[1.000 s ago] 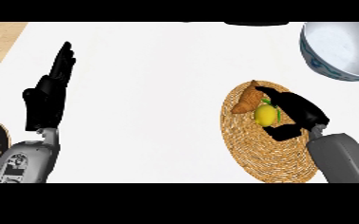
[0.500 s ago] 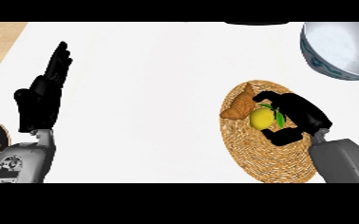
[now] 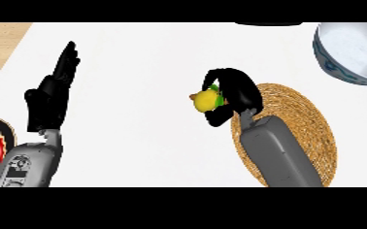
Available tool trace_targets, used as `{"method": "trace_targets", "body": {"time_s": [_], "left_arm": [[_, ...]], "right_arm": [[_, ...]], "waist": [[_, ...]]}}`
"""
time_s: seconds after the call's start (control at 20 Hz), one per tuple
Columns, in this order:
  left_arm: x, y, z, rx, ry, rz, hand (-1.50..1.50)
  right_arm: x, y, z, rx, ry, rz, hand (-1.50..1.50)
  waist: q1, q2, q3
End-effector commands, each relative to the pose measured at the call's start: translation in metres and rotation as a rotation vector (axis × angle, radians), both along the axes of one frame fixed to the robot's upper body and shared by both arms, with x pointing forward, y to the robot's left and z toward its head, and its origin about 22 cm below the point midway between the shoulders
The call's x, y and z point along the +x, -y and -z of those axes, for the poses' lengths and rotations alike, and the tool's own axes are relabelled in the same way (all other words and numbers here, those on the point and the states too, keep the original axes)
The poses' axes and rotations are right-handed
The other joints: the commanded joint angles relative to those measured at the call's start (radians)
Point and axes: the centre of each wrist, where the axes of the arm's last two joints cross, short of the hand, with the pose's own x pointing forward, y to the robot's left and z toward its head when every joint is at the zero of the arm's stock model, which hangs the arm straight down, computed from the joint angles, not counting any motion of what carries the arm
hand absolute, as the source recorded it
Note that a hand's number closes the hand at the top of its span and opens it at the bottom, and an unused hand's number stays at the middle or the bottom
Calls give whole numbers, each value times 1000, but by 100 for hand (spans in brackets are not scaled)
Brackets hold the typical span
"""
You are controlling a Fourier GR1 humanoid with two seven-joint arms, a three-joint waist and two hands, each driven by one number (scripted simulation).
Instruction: Pick the lemon from the placemat and place it in the bowl
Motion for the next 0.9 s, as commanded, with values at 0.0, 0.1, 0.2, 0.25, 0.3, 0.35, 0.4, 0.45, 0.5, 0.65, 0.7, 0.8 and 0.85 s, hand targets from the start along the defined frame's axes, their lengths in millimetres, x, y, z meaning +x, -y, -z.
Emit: {"method": "trace_targets", "body": {"time_s": [0.0, 0.1, 0.2, 0.25, 0.3, 0.35, 0.4, 0.45, 0.5, 0.65, 0.7, 0.8, 0.85], "left_arm": [[4, -5, 1, 10, -9, -9, 0], [-1, -7, 4, -16, -21, -5, 0], [-7, -8, 9, 9, -12, -10, 0], [-4, -1, 7, 7, -12, -8, 0], [-14, -12, 10, -12, -11, -16, 0], [-4, -11, -4, -3, -17, -20, 0], [-4, -8, 9, 9, 0, -20, 0], [-13, 7, 12, -8, -16, -29, 0], [-12, -1, 0, 2, 8, -23, 0], [-14, 4, 9, -20, -8, -22, 0], [-14, -26, 4, 21, 9, -33, 0], [-4, -6, 6, 5, 6, -10, 0], [5, -27, -9, -3, 7, -29, 0]], "right_arm": [[-6, -31, -51, 180, 149, 94, 150], [-11, -28, -66, 211, 220, 159, 150], [-8, -32, -79, 229, 285, 256, 150], [-7, -27, -80, 212, 319, 288, 150], [-20, -25, -83, 215, 313, 330, 150], [-20, -22, -91, 204, 338, 353, 150], [-2, -2, -81, 151, 358, 409, 150], [-12, -1, -94, 127, 366, 435, 150], [-8, 1, -88, 123, 369, 456, 150], [12, 23, -108, 171, 407, 505, 150], [12, 25, -109, 152, 399, 534, 150], [23, 65, -95, 213, 421, 571, 150], [20, 75, -98, 201, 437, 589, 150]], "waist": [[-10, -3, 1], [-18, -5, 1], [-11, -4, 0], [-20, -3, 1], [-23, -7, 0], [-27, -6, 1], [-26, -1, 1], [-27, -5, 1], [-22, -3, 1], [-17, -1, 1], [-17, -1, 1], [-21, 2, 1], [-24, 1, 1]]}}
